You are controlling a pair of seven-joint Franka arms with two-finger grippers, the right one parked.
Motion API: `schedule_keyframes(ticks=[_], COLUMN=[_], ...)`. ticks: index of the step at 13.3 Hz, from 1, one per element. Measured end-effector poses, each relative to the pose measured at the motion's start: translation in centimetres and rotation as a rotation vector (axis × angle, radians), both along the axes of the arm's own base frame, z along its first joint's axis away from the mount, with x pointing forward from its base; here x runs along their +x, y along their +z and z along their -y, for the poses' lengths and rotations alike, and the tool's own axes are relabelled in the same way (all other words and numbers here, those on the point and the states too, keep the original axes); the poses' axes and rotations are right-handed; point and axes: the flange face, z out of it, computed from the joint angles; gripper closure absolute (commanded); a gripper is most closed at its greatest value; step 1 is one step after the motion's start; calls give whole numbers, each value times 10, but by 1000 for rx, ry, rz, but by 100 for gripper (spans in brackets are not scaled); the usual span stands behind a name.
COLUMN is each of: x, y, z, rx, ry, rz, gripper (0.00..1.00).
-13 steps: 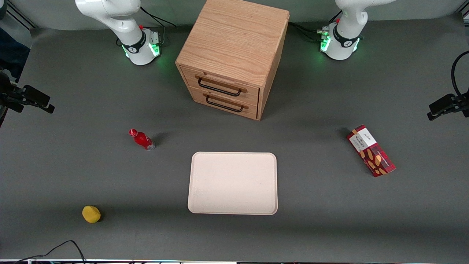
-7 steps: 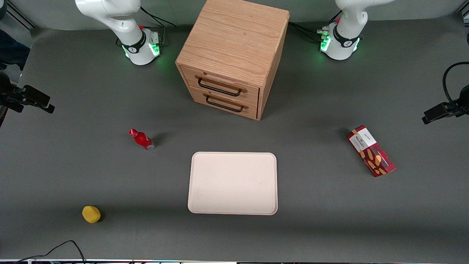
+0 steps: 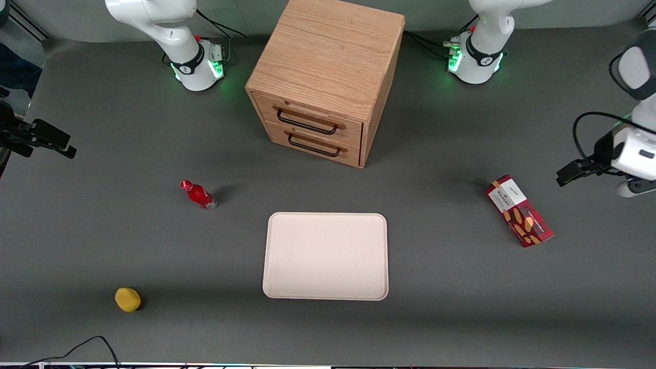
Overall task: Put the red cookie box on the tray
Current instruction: 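Move the open left gripper down over the red cookie box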
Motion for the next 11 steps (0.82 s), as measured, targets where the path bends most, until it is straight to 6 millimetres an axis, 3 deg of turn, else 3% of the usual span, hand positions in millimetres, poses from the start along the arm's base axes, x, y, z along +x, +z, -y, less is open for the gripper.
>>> schedule_keyframes(ticks=[4,11], x=[-8,14], y=[-62,-162], z=[14,12], rx=[-8,-31], ry=[23,30], rz=[34,59], gripper=[0,0])
